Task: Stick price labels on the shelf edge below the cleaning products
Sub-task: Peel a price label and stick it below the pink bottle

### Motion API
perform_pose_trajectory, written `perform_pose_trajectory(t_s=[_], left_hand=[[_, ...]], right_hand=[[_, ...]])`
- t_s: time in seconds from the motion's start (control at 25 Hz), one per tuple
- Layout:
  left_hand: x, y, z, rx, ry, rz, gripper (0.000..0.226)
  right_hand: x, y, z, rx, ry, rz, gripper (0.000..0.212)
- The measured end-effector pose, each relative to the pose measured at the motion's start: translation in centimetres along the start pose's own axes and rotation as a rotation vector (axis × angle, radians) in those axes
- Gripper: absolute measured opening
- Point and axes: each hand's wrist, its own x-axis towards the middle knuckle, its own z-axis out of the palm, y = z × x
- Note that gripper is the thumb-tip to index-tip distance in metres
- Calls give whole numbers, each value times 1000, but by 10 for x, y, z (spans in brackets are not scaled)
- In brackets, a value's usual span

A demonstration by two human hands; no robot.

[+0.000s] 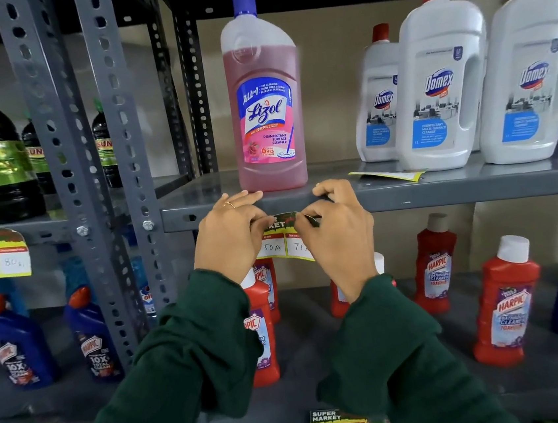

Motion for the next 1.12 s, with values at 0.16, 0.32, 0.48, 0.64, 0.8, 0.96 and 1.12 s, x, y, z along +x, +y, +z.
perform_pose_trajectory(t_s=[0.16,0.32,0.48,0.64,0.8,0.96,1.12], left_hand=[[9,5,-5,12,-7,-29,12],[16,8,-8,55,28,-30,18],[12,9,-3,82,35,8,26],[11,6,1,24,57,18,18],[11,0,16,135,55,59,34],[9,3,25,167,125,-23,38],[12,-6,13,78,100,-36,27]], right_hand=[[6,-1,-3,40,10,38,14],[10,-2,-1,46,60,50,13],[12,-3,1,45,31,73,11],[16,-6,-4,81,-23,67,31],[27,1,4,-108,-130,-52,39],[27,7,8,-145,-64,-71,38],[26,5,4,-83,-34,-83,27]])
